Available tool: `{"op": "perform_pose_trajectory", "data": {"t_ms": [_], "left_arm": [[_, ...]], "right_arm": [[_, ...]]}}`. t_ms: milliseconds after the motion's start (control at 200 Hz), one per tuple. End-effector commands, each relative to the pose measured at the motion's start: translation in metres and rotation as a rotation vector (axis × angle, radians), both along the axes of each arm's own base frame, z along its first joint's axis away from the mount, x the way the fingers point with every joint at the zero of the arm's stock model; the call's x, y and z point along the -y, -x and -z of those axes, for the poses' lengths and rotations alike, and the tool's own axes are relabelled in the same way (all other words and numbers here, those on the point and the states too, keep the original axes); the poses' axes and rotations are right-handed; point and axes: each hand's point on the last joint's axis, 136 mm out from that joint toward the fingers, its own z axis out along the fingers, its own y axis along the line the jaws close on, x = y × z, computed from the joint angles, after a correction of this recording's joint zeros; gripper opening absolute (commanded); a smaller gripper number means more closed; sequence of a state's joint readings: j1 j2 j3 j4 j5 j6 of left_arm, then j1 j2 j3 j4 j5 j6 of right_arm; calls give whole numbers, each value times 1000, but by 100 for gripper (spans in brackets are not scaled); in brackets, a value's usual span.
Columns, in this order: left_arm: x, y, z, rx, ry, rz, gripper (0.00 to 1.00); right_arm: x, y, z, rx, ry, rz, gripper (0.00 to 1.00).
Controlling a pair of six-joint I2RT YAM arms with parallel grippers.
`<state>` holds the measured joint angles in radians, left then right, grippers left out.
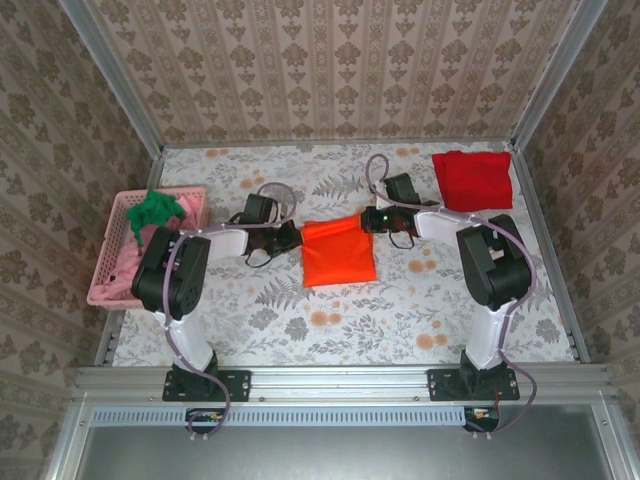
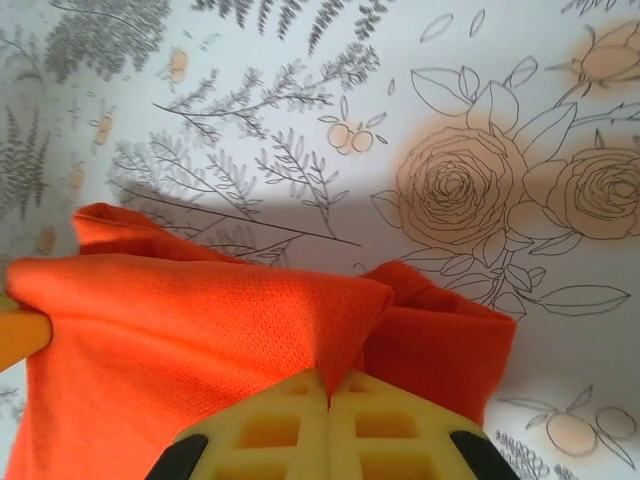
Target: Fold and stack the t-shirts
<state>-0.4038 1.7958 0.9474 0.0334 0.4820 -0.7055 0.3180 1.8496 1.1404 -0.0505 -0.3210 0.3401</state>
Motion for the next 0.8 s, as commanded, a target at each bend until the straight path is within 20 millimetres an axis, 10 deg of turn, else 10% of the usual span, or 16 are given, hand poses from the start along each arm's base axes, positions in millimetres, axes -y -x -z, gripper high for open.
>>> {"op": "perform_pose_trajectory", "data": {"t_ms": [0,795], "left_arm": [[10,-7,-39,87,27,23,0],[38,-33,-15,58,62,86,3]], "right_arm": [[6,6,-25,49,-20,26,0],[44,13,36,-81,103,222,0]]}}
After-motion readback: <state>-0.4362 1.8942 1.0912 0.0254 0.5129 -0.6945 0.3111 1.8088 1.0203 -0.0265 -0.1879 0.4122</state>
